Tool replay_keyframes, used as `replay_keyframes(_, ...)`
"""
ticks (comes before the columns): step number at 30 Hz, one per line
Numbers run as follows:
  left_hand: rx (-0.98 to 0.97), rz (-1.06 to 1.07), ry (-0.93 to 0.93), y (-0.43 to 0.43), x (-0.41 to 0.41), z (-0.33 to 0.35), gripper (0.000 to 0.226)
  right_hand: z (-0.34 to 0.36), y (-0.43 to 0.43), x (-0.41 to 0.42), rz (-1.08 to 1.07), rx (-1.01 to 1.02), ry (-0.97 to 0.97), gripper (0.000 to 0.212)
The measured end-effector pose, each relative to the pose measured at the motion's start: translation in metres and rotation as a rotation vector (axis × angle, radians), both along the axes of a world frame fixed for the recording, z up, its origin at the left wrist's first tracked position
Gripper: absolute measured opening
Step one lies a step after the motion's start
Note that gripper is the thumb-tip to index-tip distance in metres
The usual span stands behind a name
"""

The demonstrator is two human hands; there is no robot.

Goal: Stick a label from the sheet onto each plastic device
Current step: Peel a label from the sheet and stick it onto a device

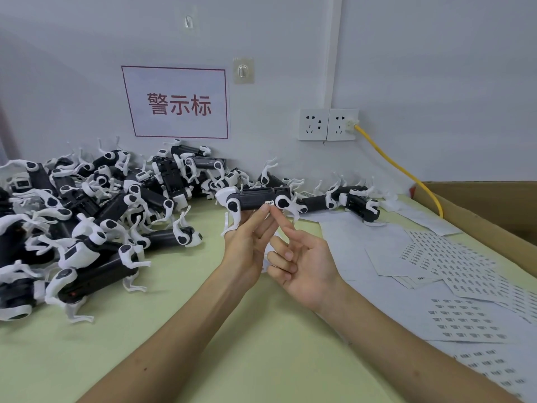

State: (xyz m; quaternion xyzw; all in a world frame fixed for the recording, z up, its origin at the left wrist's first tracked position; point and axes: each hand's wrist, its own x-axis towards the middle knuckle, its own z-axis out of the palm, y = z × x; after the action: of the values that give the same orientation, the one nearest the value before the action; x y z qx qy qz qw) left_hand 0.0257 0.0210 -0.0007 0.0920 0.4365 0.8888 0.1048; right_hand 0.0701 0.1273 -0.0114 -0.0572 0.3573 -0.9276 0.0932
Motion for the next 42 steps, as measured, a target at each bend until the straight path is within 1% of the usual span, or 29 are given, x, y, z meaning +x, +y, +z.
replay_keyframes(2,-0.027,0.001,-0.018,-0.001,-0.001,0.000,0.042,0.000,0.000,0.000,-0.004,0.008,-0.004,0.042)
replay_keyframes(5,-0.033,0.025,-0.054,-0.002,-0.002,0.000,0.033,0.000,-0.001,0.001,-0.003,0.022,-0.006,0.042)
replay_keyframes(6,-0.025,0.041,-0.064,-0.002,-0.002,0.001,0.035,-0.001,-0.002,0.001,-0.002,0.022,-0.008,0.042)
replay_keyframes(9,0.022,0.090,-0.097,0.000,-0.002,0.001,0.058,-0.002,-0.002,0.000,-0.005,0.022,-0.017,0.043)
replay_keyframes(10,0.034,0.114,-0.107,0.000,-0.002,0.000,0.058,-0.002,-0.002,0.000,-0.005,0.027,-0.021,0.043)
replay_keyframes(15,0.029,0.289,-0.132,0.005,-0.002,-0.002,0.022,-0.003,-0.003,-0.001,-0.005,0.082,-0.020,0.043)
replay_keyframes(18,0.010,0.363,-0.132,0.006,-0.005,-0.005,0.011,-0.003,-0.005,-0.002,-0.008,0.099,-0.016,0.042)
replay_keyframes(24,0.016,0.443,-0.116,0.010,-0.008,-0.010,0.010,-0.004,-0.008,-0.002,-0.036,0.120,-0.001,0.042)
replay_keyframes(28,0.077,0.507,-0.151,0.004,-0.015,-0.005,0.009,-0.004,-0.003,-0.002,-0.077,0.086,0.003,0.044)
replay_keyframes(31,0.085,0.479,-0.136,-0.006,-0.021,-0.002,0.011,0.000,0.003,-0.004,-0.135,0.098,0.034,0.045)
replay_keyframes(33,0.079,0.432,-0.123,-0.006,-0.022,-0.002,0.013,0.004,0.006,-0.005,-0.221,0.166,0.075,0.043)
replay_keyframes(34,0.072,0.409,-0.115,-0.005,-0.022,-0.002,0.015,0.006,0.007,-0.006,-0.290,0.239,0.110,0.039)
replay_keyframes(36,0.044,0.363,-0.086,-0.001,-0.020,-0.003,0.017,0.010,0.009,-0.005,-0.497,0.456,0.204,0.031)
replay_keyframes(38,0.012,0.303,-0.037,0.003,-0.018,-0.004,0.017,0.012,0.010,-0.005,-0.712,0.676,0.296,0.033)
replay_keyframes(40,-0.012,0.231,0.017,0.006,-0.015,-0.006,0.016,0.012,0.008,-0.005,-0.761,0.810,0.370,0.039)
replay_keyframes(42,-0.042,0.155,0.082,0.008,-0.011,-0.007,0.015,0.010,0.008,-0.005,-0.707,0.858,0.423,0.045)
